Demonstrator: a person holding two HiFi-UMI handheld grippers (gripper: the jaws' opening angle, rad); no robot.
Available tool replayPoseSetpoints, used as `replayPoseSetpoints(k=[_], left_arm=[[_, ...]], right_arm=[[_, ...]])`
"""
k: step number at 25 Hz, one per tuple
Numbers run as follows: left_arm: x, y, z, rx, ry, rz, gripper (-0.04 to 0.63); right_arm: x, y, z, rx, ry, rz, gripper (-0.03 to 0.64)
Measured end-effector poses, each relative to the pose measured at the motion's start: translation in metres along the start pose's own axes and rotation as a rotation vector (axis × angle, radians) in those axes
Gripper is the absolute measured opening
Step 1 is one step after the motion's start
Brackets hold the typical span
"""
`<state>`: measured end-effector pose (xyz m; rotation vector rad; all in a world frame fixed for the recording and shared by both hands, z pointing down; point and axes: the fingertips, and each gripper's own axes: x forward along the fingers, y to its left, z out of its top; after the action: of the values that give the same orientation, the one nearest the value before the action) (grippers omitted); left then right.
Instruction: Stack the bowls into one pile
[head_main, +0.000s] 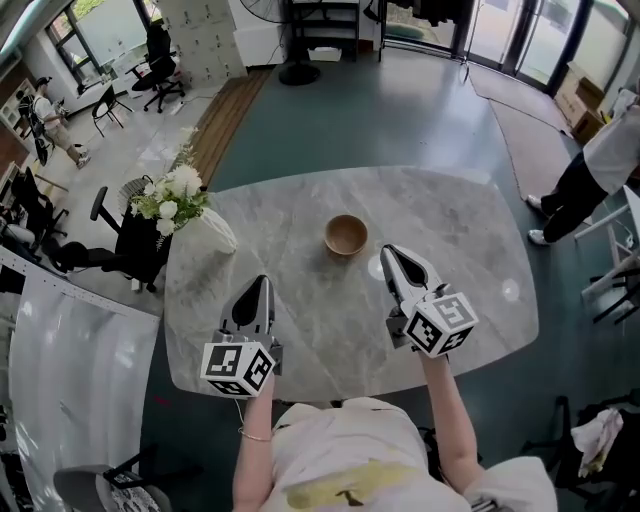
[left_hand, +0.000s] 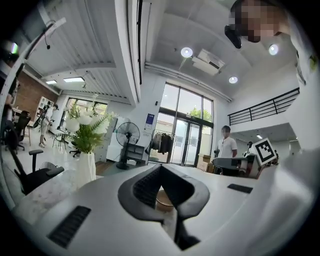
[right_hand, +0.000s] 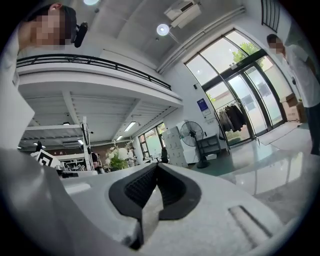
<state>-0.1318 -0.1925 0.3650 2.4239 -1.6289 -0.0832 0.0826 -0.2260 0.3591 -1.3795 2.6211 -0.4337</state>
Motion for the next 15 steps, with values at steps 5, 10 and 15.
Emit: replayPoseSetpoints(k=[5, 10, 15], left_arm=[[-0.005, 0.004, 0.01, 0.029, -0.021, 0.02, 0.0], [-0.006, 0.007, 0.012, 0.045, -0.022, 0.029, 0.0], [-0.005, 0.005, 0.013, 0.053, -0.021, 0.027, 0.0]], right_arm=[[-0.007, 0.0, 0.012, -0.01, -0.048, -0.001, 0.006], [-0.009, -0.001, 0.017, -0.025, -0.068, -0.008, 0.006], [-0.012, -0.003, 0.016, -0.029, -0.067, -0.019, 0.006]])
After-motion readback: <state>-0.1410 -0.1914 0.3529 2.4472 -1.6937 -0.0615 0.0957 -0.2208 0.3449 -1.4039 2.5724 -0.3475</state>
